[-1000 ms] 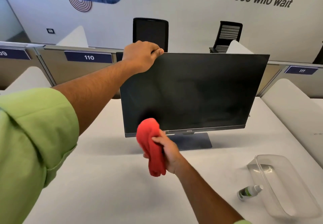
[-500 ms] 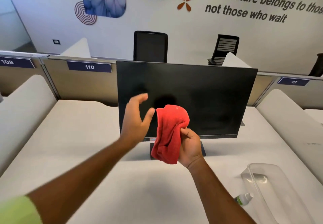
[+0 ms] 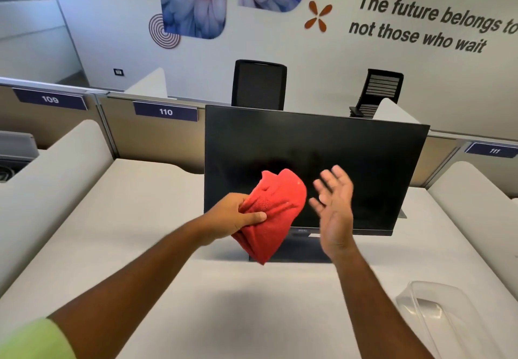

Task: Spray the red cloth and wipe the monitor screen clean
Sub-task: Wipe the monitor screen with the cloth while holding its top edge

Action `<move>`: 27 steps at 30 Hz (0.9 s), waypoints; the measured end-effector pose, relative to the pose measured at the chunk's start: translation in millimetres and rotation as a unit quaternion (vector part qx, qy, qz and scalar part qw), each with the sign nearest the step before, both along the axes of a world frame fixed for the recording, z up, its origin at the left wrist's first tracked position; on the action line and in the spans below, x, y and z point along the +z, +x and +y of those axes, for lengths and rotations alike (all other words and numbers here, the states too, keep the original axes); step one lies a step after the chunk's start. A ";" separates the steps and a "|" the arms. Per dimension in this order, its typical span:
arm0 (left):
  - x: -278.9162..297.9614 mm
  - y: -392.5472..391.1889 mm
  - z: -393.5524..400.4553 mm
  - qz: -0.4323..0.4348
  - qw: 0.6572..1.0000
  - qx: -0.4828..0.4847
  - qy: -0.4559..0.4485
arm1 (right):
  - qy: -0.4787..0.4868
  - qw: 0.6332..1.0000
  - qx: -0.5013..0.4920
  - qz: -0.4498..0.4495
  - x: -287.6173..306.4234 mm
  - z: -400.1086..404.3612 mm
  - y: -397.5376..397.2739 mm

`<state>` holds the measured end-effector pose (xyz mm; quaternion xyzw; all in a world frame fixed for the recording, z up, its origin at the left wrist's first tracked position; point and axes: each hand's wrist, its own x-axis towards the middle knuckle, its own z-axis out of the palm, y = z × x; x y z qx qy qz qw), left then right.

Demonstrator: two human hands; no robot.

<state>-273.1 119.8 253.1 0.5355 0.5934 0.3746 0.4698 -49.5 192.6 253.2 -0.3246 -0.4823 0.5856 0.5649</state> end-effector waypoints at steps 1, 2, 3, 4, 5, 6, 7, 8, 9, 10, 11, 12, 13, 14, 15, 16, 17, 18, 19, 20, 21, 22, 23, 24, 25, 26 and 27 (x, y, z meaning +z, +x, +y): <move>4.4 -3.9 3.8 0.065 0.998 -0.013 0.017 | 0.084 0.993 -0.023 -0.085 8.1 2.7 5.1; 9.9 -6.7 7.8 0.128 0.991 -0.031 0.033 | 0.180 0.967 -0.012 -0.182 16.8 5.3 8.0; 17.1 -7.4 10.9 0.180 0.981 -0.054 0.047 | 0.273 0.921 0.023 -0.277 26.3 8.9 7.9; 25.1 -7.2 13.8 0.223 0.970 -0.078 0.058 | 0.338 0.867 0.068 -0.360 36.2 11.9 4.5; 32.1 -6.6 16.7 0.258 0.959 -0.098 0.067 | 0.372 0.816 0.113 -0.427 45.0 13.8 -1.7; 38.8 -6.2 19.6 0.289 0.948 -0.112 0.075 | 0.381 0.777 0.155 -0.477 51.1 14.9 -9.1; 45.1 -6.2 22.2 0.319 0.936 -0.121 0.084 | 0.374 0.750 0.187 -0.513 54.8 15.5 -16.8; 51.2 -6.7 24.0 0.344 0.926 -0.127 0.091 | 0.354 0.735 0.208 -0.540 56.2 15.6 -23.1; 57.0 -8.1 26.0 0.359 0.919 -0.129 0.099 | 0.326 0.729 0.220 -0.560 56.2 16.4 -27.9; 62.8 -9.6 27.5 0.366 0.916 -0.124 0.108 | 0.300 0.731 0.225 -0.571 55.6 17.7 -30.5; 68.2 -12.4 28.9 0.365 0.917 -0.110 0.121 | 0.284 0.734 0.225 -0.574 55.3 19.6 -32.4; 73.0 -15.9 30.5 0.357 0.920 -0.089 0.133 | 0.275 0.742 0.222 -0.570 54.7 21.2 -33.6; 76.7 -19.2 31.9 0.345 0.926 -0.063 0.141 | 0.264 0.756 0.221 -0.557 53.3 22.5 -34.2; 79.2 -22.9 32.8 0.330 0.932 -0.037 0.144 | 0.244 0.780 0.226 -0.531 50.7 23.2 -35.7; 80.0 -26.3 33.2 0.314 0.938 -0.017 0.145 | 0.220 0.808 0.236 -0.493 46.9 22.9 -37.1; 79.7 -29.5 33.5 0.299 0.943 -0.002 0.147 | 0.196 0.834 0.248 -0.452 42.5 21.9 -39.0; 78.3 -32.0 33.4 0.285 0.946 0.009 0.152 | 0.173 0.857 0.258 -0.412 38.0 20.3 -41.1; 76.5 -33.9 32.8 0.275 0.947 0.020 0.167 | 0.154 0.876 0.262 -0.374 33.4 18.7 -42.7; 74.7 -36.6 33.0 0.268 0.942 0.037 0.197 | 0.140 0.894 0.255 -0.342 29.4 18.4 -44.8; 73.8 -40.4 33.7 0.260 0.932 0.067 0.243 | 0.132 0.910 0.237 -0.315 26.4 18.8 -46.7; 73.8 -46.9 36.5 0.250 0.915 0.112 0.296 | 0.130 0.925 0.206 -0.293 24.0 20.5 -48.6; 75.2 -55.4 40.7 0.242 0.891 0.168 0.346 | 0.136 0.938 0.165 -0.272 22.4 22.8 -49.9; 78.4 -65.7 46.0 0.237 0.863 0.231 0.382 | 0.149 0.950 0.111 -0.253 21.9 25.5 -50.2; 83.5 -77.3 51.8 0.226 0.841 0.290 0.396 | 0.170 0.955 0.048 -0.237 22.5 29.3 -50.1; 89.9 -90.1 58.4 0.198 0.837 0.335 0.385 | 0.201 0.953 -0.024 -0.224 23.8 33.6 -48.9; 96.9 -102.5 65.5 0.153 0.851 0.356 0.355 | 0.244 0.939 -0.103 -0.219 25.0 38.5 -47.0; 102.9 -113.9 73.2 0.097 0.878 0.352 0.310 | 0.290 0.913 -0.185 -0.221 25.3 44.1 -44.5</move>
